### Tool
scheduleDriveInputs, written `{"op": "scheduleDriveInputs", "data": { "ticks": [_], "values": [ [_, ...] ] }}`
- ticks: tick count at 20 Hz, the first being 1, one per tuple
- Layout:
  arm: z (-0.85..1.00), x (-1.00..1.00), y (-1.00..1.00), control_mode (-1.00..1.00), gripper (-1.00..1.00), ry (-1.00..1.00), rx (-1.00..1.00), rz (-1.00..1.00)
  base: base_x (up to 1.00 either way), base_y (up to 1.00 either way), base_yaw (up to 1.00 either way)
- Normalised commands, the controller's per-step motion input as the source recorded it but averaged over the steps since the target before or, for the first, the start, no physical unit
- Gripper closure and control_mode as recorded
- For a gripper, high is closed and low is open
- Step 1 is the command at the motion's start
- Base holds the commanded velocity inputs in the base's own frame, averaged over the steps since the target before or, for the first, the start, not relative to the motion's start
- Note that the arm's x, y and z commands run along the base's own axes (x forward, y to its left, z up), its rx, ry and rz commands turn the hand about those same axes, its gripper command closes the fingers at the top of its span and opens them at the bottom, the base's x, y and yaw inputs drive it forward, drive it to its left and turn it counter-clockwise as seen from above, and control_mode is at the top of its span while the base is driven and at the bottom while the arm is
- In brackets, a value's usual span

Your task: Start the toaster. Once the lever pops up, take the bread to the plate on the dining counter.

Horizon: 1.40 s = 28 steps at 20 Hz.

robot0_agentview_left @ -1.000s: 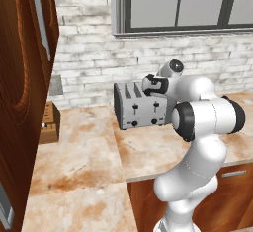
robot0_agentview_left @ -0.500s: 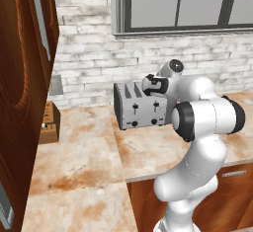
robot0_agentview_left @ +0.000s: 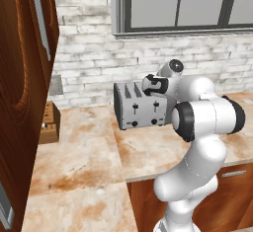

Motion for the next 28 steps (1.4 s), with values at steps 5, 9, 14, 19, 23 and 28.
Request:
{"op": "scheduleDriveInputs", "data": {
  "ticks": [5,9,14,19,23,28],
  "values": [
    [0.0,0.0,0.0,-1.0,1.0,0.0,0.0,0.0,0.0,0.0,0.0],
    [0.0,-0.05,0.0,-1.0,1.0,0.0,0.0,0.0,0.0,0.0,0.0],
    [0.14,-0.21,0.0,-1.0,1.0,-0.09,0.0,0.0,0.0,0.0,0.0],
    [0.47,-0.31,0.0,-1.0,1.0,-0.09,0.0,0.0,0.0,0.0,0.0],
    [0.76,-0.26,0.0,-1.0,1.0,-0.01,0.0,0.0,0.0,0.0,0.0],
    [0.93,-0.36,-0.01,-1.0,1.0,0.0,0.0,0.0,0.0,0.0,0.0]
  ]
}}
